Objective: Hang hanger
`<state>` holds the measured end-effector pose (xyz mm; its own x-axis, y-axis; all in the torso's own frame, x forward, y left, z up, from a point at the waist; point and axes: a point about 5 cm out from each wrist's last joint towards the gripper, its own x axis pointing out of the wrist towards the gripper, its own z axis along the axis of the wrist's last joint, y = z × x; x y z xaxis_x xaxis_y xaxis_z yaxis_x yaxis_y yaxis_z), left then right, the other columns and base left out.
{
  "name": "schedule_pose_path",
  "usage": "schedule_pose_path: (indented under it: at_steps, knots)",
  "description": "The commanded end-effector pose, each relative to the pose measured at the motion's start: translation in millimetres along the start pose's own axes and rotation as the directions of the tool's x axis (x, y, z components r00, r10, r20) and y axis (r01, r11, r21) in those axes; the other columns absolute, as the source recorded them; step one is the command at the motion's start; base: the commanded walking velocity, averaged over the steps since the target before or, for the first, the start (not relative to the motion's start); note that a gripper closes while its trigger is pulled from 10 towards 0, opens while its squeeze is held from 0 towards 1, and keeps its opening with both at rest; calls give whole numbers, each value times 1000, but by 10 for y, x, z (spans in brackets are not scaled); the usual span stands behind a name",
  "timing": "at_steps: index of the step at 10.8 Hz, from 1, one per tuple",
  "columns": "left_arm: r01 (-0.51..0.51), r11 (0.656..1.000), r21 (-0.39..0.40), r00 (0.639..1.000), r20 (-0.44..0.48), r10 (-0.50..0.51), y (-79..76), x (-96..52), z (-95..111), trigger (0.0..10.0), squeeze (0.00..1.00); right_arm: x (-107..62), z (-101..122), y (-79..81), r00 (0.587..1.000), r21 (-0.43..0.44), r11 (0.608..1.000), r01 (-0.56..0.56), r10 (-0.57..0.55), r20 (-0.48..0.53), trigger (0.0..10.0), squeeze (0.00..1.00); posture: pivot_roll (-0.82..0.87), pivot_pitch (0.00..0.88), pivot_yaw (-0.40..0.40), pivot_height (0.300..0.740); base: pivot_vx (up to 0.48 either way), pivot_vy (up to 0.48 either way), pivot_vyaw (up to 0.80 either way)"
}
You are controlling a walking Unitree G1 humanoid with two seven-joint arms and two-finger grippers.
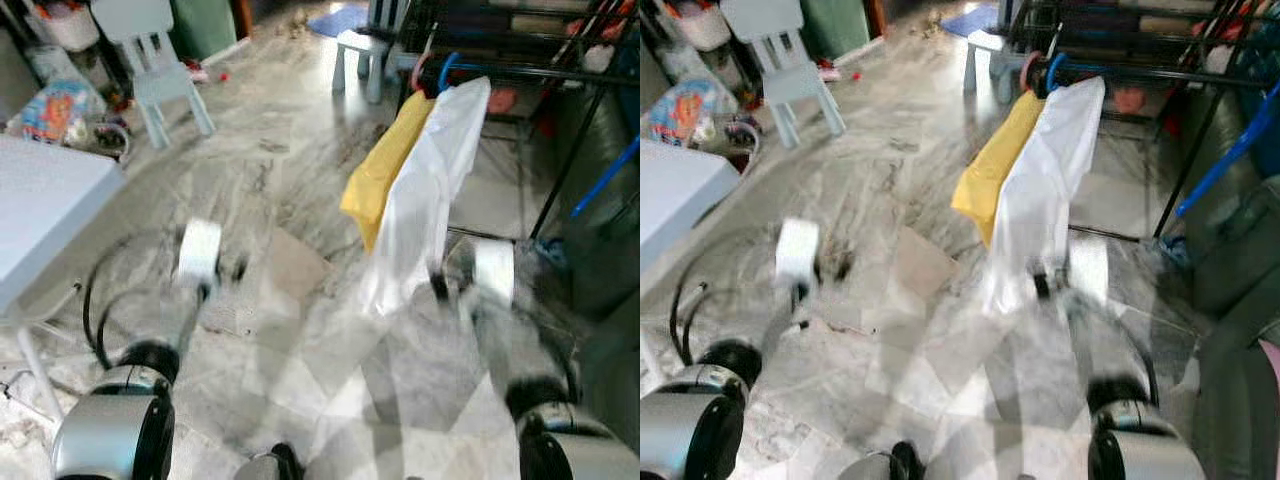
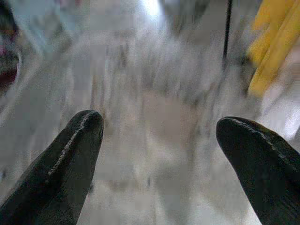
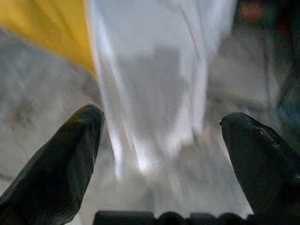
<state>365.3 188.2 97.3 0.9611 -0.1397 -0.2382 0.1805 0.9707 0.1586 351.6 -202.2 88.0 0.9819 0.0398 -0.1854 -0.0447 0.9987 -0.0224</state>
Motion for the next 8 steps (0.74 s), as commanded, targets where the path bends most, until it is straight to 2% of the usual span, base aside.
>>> schedule_pose_path:
  at_steps: [1,2,3,4,5,6,7,8]
  knots:
    - [-5,1000,-25,999,47,6,23,-55,3,10000,0,-18,65,81,998,-40,998,-57,58,33,10000,0,-118,179,97,740,0,0,0]
    - [-28,998,-58,991,129,36,63,-173,69,10000,0,-114,136,153,992,-78,993,-90,96,86,10000,0,-105,180,101,740,0,0,0]
    - [-54,995,-84,978,194,70,104,-391,95,10000,0,-282,156,194,987,-106,990,-89,102,126,10000,0,-96,179,105,740,0,0,0]
    - [-58,994,-93,970,230,78,76,-617,74,10000,0,-471,143,224,980,-114,989,-100,117,159,10000,0,-74,173,100,740,0,0,0]
    - [-79,992,-102,968,232,101,54,-771,1,10000,0,-616,102,248,981,-101,989,-111,125,145,10000,0,-66,173,89,740,0,0,0]
    - [-92,990,-105,971,212,113,34,-871,-25,10000,0,-732,158,252,981,-92,990,-112,124,148,10000,0,-61,174,62,740,0,0,0]
    - [13,999,-42,981,193,-4,-57,-818,5,10000,0,-696,248,241,983,-104,989,-106,120,142,10000,0,-68,180,60,740,0,0,0]
    - [84,996,-2,976,200,-82,-111,-753,84,10000,0,-657,343,267,980,-117,984,-134,149,133,10000,0,-80,178,73,740,0,0,0]
